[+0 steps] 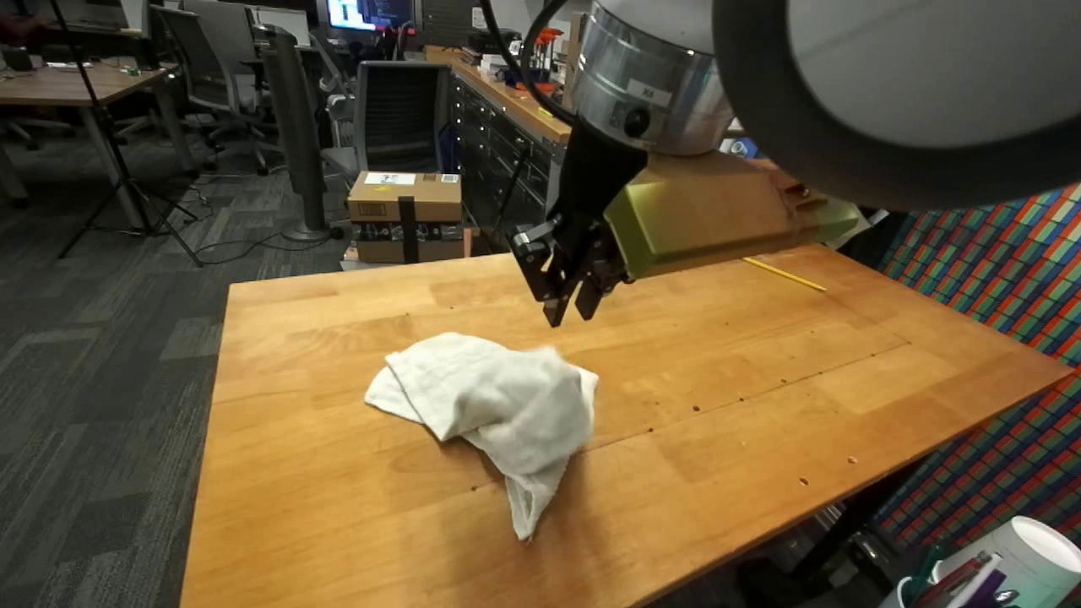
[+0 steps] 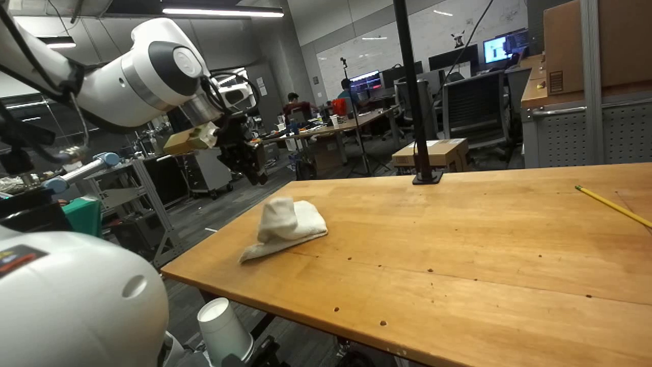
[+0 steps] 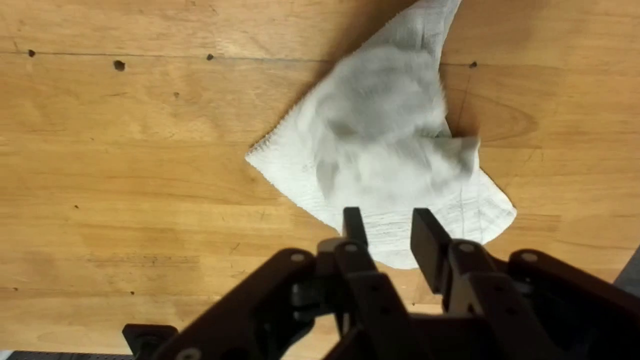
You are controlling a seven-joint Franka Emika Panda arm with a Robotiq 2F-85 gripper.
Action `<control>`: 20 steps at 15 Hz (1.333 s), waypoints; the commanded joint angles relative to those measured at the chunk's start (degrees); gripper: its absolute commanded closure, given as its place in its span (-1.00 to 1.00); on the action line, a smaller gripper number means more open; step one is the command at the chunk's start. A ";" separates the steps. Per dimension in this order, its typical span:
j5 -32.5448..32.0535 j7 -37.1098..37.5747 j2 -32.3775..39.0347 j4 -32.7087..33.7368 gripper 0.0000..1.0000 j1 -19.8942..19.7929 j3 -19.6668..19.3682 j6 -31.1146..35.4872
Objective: Fold the towel.
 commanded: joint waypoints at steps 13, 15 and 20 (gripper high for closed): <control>1.82 -0.23 -2.42 -0.65 -1.00 -2.14 -0.48 -3.43; 1.60 1.37 -2.81 -0.08 -1.00 -3.73 -0.74 -3.32; 0.89 1.05 -1.90 -0.27 -1.00 -5.14 -0.58 -2.44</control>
